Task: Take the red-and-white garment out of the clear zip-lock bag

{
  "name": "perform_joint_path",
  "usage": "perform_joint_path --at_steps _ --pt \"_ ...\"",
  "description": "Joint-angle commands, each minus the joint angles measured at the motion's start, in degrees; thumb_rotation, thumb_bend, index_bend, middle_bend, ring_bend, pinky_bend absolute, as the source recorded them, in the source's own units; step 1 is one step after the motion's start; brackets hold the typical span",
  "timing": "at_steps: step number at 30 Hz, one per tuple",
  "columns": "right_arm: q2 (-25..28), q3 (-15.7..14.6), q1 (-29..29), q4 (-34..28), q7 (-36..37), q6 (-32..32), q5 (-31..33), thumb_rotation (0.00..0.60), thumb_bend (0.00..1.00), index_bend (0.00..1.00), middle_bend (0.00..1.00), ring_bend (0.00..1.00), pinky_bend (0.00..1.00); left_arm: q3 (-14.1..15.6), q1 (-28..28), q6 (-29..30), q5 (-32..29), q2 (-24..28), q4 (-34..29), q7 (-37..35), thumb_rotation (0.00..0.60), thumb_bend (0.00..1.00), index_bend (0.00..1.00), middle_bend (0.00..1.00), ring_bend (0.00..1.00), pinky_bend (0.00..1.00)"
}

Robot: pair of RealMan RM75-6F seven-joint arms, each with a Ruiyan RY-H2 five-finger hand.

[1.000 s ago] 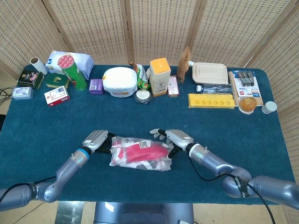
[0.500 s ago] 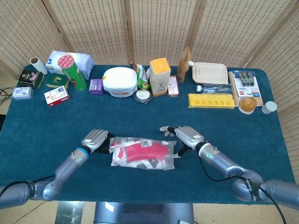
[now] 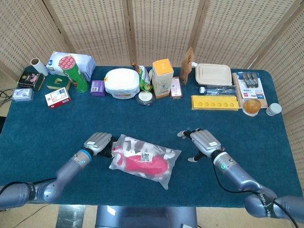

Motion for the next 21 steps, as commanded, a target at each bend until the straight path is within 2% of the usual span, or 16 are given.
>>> perform_joint_path --at_steps 1,9,17,21 --pt "0.87 -0.34 -0.84 -0.81 0.18 0.51 -0.65 0.600 0.16 0.24 0.30 0.33 0.23 0.82 -0.90 -0.68 -1.92 0.89 -1.17 0.48 0.600 0.40 0.79 0.93 0.90 0.81" --pt "3.01 -2.08 -3.34 -3.14 3.96 0.22 -6.76 0.600 0.16 0.27 0.32 0.36 0.26 1.07 -2.61 -3.62 -8.19 3.40 -5.09 -2.21 0.600 0.40 0.79 0.93 0.91 0.81" --pt "1.54 -3.95 -5.57 -0.68 10.99 2.33 -17.78 0.600 0.15 0.32 0.35 0.37 0.28 1.87 -5.44 -6.90 -13.78 5.18 -7.73 -5.19 0.600 0.39 0.79 0.93 0.91 0.81" --pt "1.73 -4.56 -5.81 -0.20 12.55 2.30 -19.75 0.600 0.13 0.34 0.36 0.40 0.30 2.47 -6.38 -6.39 -15.28 5.22 -8.10 -5.78 0.600 0.40 0.79 0.93 0.91 0.81"
